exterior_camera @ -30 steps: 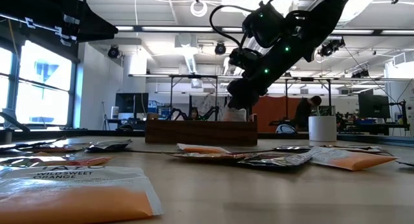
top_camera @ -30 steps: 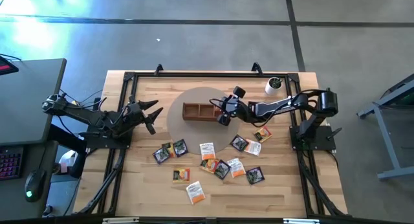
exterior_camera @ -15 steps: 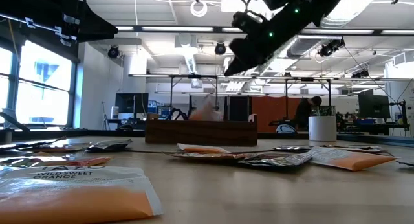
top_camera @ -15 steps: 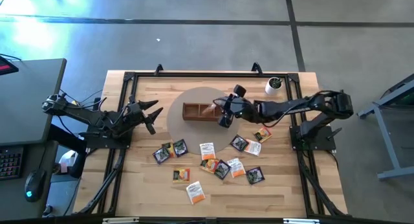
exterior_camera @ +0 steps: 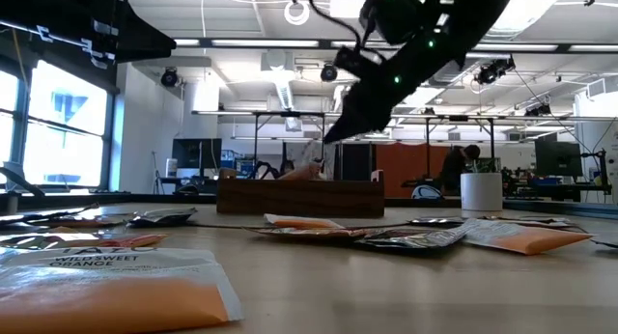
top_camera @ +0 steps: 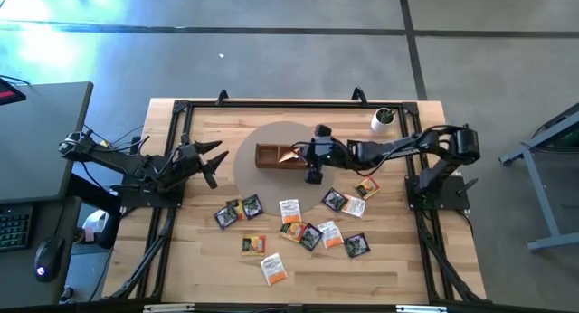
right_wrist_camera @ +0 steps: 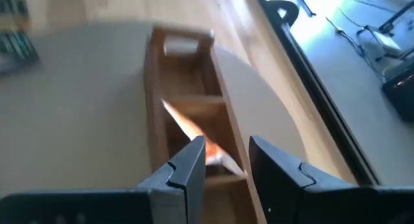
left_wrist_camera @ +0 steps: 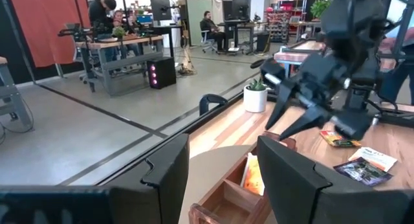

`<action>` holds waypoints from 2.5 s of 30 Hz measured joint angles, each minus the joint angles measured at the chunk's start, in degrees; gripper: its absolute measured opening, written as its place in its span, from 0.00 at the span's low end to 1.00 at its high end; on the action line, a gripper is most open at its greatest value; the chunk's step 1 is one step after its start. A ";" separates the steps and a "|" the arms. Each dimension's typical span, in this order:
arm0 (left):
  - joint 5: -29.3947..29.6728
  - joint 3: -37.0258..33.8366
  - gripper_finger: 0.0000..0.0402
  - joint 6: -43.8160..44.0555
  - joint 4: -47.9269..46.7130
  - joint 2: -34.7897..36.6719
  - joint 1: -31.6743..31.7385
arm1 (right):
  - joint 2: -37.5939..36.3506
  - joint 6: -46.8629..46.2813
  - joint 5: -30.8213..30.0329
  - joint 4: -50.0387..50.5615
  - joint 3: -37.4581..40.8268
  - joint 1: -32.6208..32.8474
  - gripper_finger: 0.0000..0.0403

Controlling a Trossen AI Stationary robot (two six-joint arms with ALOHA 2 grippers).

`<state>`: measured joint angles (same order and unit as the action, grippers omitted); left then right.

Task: Pick & Place Tea
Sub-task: Put the white tea bag into the middle section of the wooden organizer

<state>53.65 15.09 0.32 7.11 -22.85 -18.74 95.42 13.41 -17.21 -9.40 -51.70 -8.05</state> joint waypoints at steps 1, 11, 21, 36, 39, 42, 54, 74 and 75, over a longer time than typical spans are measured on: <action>-0.02 0.00 0.45 0.00 0.00 0.00 0.00 | 0.55 0.98 -0.35 0.30 0.00 -0.40 0.29; -0.11 -0.02 0.45 -0.02 0.00 0.00 0.00 | 5.95 8.98 7.58 -1.66 0.00 -4.65 0.29; -0.10 -0.02 0.45 -0.02 0.00 -0.02 0.00 | 7.45 15.63 14.94 -6.77 0.00 -5.93 0.29; 0.07 -0.02 0.45 -5.36 0.52 -0.02 0.00 | 7.45 18.34 14.50 -6.44 0.00 -6.19 0.06; 0.25 -0.02 0.45 -7.43 1.31 -0.02 0.00 | 7.45 18.29 13.40 -7.20 0.00 -6.02 0.01; 1.26 -0.02 0.45 -8.75 4.06 0.01 0.00 | 7.45 18.21 12.21 -8.95 -0.30 -5.82 0.01; 0.99 -0.02 0.45 -11.21 8.24 -0.02 0.02 | 7.45 15.70 6.37 34.84 -26.36 -3.90 0.00; 0.87 -0.02 0.45 -15.37 9.44 -0.02 0.02 | 26.86 15.90 7.62 63.36 -53.13 -5.21 0.01; 0.89 -0.02 0.45 -15.34 9.41 -0.02 0.02 | 27.44 16.09 5.82 64.42 -54.60 -5.45 0.01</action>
<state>54.54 15.07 -15.03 16.53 -22.87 -18.72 122.86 29.50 -11.38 55.02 -106.31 -13.49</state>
